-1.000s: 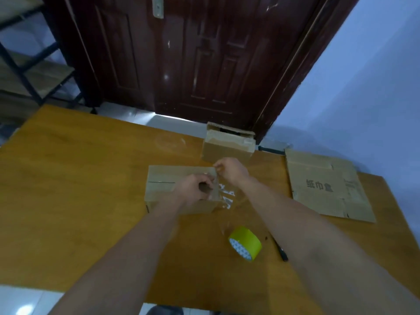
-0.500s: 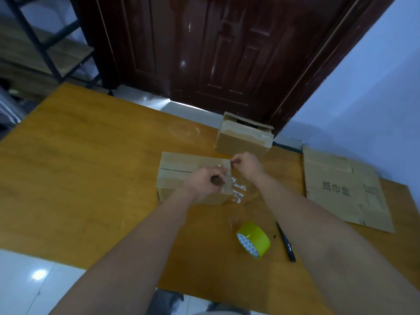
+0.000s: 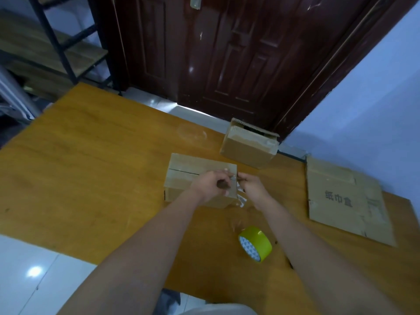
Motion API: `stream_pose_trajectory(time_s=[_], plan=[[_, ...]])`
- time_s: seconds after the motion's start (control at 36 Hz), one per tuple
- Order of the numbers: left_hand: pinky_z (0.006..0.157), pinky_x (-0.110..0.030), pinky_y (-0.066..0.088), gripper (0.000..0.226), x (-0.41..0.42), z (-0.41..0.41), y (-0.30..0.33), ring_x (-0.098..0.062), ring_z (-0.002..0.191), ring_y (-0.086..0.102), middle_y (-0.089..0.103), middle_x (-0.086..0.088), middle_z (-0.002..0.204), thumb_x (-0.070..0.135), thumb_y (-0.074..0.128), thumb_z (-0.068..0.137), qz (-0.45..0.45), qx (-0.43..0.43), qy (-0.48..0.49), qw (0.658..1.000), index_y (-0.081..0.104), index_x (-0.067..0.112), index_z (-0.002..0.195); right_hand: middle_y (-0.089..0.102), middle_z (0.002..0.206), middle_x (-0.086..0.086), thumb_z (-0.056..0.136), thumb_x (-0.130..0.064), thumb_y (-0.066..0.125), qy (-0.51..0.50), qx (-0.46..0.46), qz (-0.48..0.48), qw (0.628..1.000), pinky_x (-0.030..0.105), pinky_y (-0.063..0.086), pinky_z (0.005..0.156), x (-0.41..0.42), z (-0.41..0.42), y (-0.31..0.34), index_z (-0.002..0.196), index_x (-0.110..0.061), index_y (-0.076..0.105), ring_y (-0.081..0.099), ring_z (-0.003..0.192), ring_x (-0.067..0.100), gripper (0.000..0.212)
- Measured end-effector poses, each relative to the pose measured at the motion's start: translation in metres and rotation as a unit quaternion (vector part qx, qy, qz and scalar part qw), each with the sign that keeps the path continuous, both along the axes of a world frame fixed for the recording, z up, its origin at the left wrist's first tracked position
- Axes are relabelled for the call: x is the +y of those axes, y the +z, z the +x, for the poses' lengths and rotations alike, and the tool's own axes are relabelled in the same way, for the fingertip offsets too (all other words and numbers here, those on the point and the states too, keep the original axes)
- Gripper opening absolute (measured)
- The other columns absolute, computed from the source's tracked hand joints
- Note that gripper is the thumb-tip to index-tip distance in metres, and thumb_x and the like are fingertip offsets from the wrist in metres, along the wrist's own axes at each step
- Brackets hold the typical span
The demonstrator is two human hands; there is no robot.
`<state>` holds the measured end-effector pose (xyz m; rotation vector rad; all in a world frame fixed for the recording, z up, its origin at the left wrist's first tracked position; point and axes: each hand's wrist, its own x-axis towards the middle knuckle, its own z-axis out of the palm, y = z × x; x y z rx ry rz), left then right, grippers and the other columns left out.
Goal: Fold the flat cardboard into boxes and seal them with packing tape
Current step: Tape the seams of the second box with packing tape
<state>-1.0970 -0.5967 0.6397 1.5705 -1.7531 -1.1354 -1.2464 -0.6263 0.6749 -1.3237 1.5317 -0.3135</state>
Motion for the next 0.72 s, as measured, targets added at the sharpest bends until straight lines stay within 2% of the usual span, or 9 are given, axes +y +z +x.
stream_pose_trajectory(time_s=[0.06, 0.14, 0.19, 0.25, 0.39, 0.47, 0.53, 0.61, 0.72], plan=[[0.110, -0.025, 0.029, 0.025, 0.001, 0.000, 0.002, -0.011, 0.135, 0.037, 0.052, 0.005, 0.139, 0.010, 0.074, 0.078, -0.003, -0.010, -0.006, 1.000, 0.069, 0.014, 0.103, 0.055, 0.123, 0.007, 0.096, 0.004, 0.038, 0.014, 0.004, 0.012, 1.000, 0.009, 0.042, 0.070, -0.001, -0.003, 0.007, 0.132, -0.005, 0.051, 0.050, 0.113, 0.016, 0.039], [0.108, -0.021, 0.025, 0.027, 0.001, 0.000, 0.003, -0.011, 0.136, 0.035, 0.049, 0.003, 0.141, 0.010, 0.073, 0.080, -0.007, -0.014, -0.019, 1.000, 0.068, 0.011, 0.107, 0.057, 0.127, 0.009, 0.095, 0.003, 0.039, 0.001, 0.031, -0.043, 0.999, 0.021, 0.038, 0.084, 0.001, -0.006, 0.010, 0.127, -0.007, 0.056, 0.051, 0.120, 0.022, 0.038], [0.108, -0.020, 0.023, 0.028, 0.002, 0.001, 0.003, -0.011, 0.136, 0.035, 0.048, 0.003, 0.142, 0.010, 0.072, 0.080, -0.011, -0.016, -0.024, 1.000, 0.068, 0.011, 0.107, 0.057, 0.128, 0.012, 0.095, 0.001, 0.041, -0.016, 0.044, -0.085, 0.995, 0.026, 0.040, 0.090, 0.007, -0.012, 0.008, 0.122, -0.009, 0.059, 0.051, 0.121, 0.027, 0.034], [0.109, -0.022, 0.024, 0.027, 0.001, 0.001, 0.002, -0.012, 0.136, 0.036, 0.048, 0.003, 0.142, 0.010, 0.073, 0.080, -0.012, -0.020, -0.028, 0.999, 0.068, 0.012, 0.107, 0.057, 0.127, 0.010, 0.095, -0.002, 0.044, -0.008, 0.058, -0.095, 0.994, 0.026, 0.040, 0.092, 0.018, -0.018, 0.007, 0.125, -0.009, 0.056, 0.052, 0.120, 0.025, 0.033], [0.103, -0.014, 0.020, 0.026, 0.001, 0.001, -0.002, -0.011, 0.136, 0.035, 0.049, 0.002, 0.141, 0.008, 0.072, 0.081, -0.007, -0.005, -0.026, 1.000, 0.067, 0.008, 0.106, 0.056, 0.129, 0.001, 0.094, -0.011, 0.052, 0.059, 0.054, -0.094, 0.992, 0.027, 0.044, 0.088, 0.054, -0.014, 0.010, 0.130, -0.018, 0.054, 0.053, 0.117, 0.020, 0.037], [0.108, -0.021, 0.026, 0.023, 0.001, 0.001, -0.002, -0.013, 0.135, 0.038, 0.051, 0.002, 0.139, 0.008, 0.071, 0.081, -0.012, -0.006, -0.023, 1.000, 0.068, 0.011, 0.104, 0.057, 0.126, -0.001, 0.092, -0.004, 0.049, 0.105, 0.097, -0.117, 0.983, 0.033, 0.047, 0.085, 0.063, -0.012, 0.004, 0.137, -0.021, 0.047, 0.058, 0.109, 0.022, 0.049], [0.108, -0.021, 0.027, 0.022, 0.001, 0.001, -0.004, -0.013, 0.134, 0.039, 0.051, 0.002, 0.139, 0.008, 0.071, 0.081, -0.018, -0.009, -0.025, 0.999, 0.068, 0.012, 0.103, 0.063, 0.119, 0.002, 0.087, 0.001, 0.047, 0.113, 0.134, -0.150, 0.973, 0.031, 0.047, 0.074, 0.066, -0.009, 0.000, 0.130, -0.019, 0.054, 0.061, 0.098, 0.022, 0.048], [0.104, -0.017, 0.026, 0.020, 0.001, 0.000, -0.005, -0.013, 0.133, 0.040, 0.051, 0.002, 0.139, 0.010, 0.072, 0.081, -0.021, -0.003, -0.022, 1.000, 0.068, 0.011, 0.101, 0.067, 0.095, 0.009, 0.083, 0.002, 0.046, 0.115, 0.180, -0.175, 0.961, 0.029, 0.043, 0.056, 0.068, -0.007, -0.004, 0.112, -0.016, 0.061, 0.062, 0.078, 0.025, 0.036], [0.105, -0.019, 0.026, 0.022, 0.001, 0.001, -0.006, -0.013, 0.134, 0.039, 0.051, 0.000, 0.139, 0.009, 0.072, 0.081, -0.012, 0.013, -0.023, 1.000, 0.068, 0.008, 0.103, 0.065, 0.094, 0.010, 0.085, -0.004, 0.053, 0.114, 0.231, -0.179, 0.949, 0.027, 0.034, 0.057, 0.069, -0.004, -0.006, 0.106, -0.010, 0.062, 0.062, 0.088, 0.028, 0.024]])
